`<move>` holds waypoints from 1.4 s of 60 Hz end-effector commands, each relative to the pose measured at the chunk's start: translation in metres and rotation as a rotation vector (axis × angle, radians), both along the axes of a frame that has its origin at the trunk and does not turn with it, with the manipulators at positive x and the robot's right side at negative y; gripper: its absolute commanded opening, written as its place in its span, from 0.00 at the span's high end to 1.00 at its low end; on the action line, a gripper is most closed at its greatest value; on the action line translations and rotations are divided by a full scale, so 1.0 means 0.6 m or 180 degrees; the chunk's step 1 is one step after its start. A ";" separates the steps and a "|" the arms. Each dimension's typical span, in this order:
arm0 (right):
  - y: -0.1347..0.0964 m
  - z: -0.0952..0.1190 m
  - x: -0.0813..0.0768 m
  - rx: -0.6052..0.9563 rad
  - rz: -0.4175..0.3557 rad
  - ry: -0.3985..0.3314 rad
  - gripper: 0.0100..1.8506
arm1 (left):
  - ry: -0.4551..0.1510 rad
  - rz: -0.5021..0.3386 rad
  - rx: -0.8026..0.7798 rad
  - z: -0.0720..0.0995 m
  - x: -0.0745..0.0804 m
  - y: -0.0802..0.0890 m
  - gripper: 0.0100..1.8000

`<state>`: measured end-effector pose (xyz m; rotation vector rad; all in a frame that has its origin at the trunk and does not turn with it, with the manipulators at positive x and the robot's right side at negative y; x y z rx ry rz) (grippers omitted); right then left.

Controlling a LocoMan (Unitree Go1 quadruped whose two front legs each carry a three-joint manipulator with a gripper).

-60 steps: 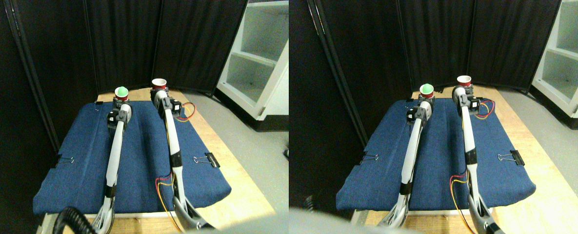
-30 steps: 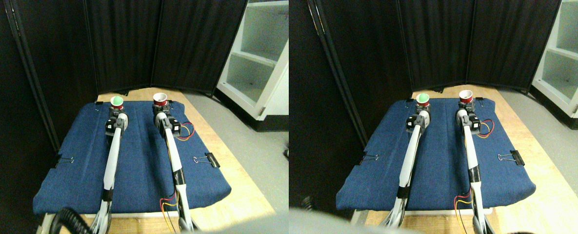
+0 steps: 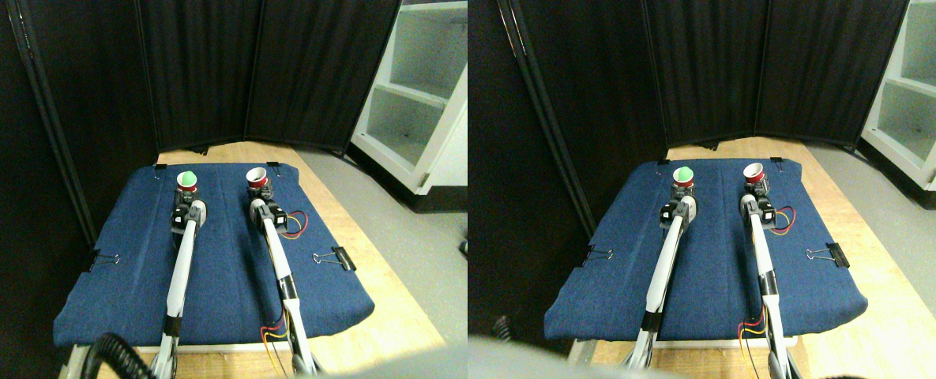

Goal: Pour (bimanual)

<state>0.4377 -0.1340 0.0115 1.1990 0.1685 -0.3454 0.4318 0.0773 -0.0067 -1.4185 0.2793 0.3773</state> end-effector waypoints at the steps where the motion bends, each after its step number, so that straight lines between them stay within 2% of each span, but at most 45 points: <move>1: 0.001 0.001 0.013 0.0074 0.0021 -0.0116 0.83 | -0.0120 0.0052 -0.0018 0.002 0.005 0.004 0.82; 19: 0.013 -0.011 0.021 0.0261 -0.0093 -0.0098 0.83 | -0.0074 0.0101 -0.0020 -0.009 0.015 0.004 0.82; 40: 0.007 -0.025 0.028 0.0401 -0.0194 -0.0095 0.83 | -0.0021 0.0151 -0.0005 -0.021 0.023 -0.003 0.82; 45: 0.004 -0.028 0.025 0.0234 -0.0241 -0.0023 0.83 | -0.0022 0.0184 0.0052 -0.024 0.024 -0.004 0.82; 57: -0.004 -0.038 0.024 0.0269 -0.0275 -0.0004 0.83 | 0.0022 0.0238 0.0023 -0.033 0.026 -0.005 0.82; 63: -0.007 -0.041 0.025 0.0300 -0.0211 -0.0049 0.83 | 0.0051 0.0271 0.0024 -0.040 0.028 -0.004 0.82; 72: -0.007 -0.043 0.023 0.0452 -0.0316 -0.0011 0.83 | 0.0064 0.0325 0.0043 -0.049 0.030 -0.004 0.82; 84: -0.007 -0.044 0.014 0.0418 -0.0303 -0.0082 0.83 | 0.0070 0.0330 0.0029 -0.048 0.028 -0.004 0.82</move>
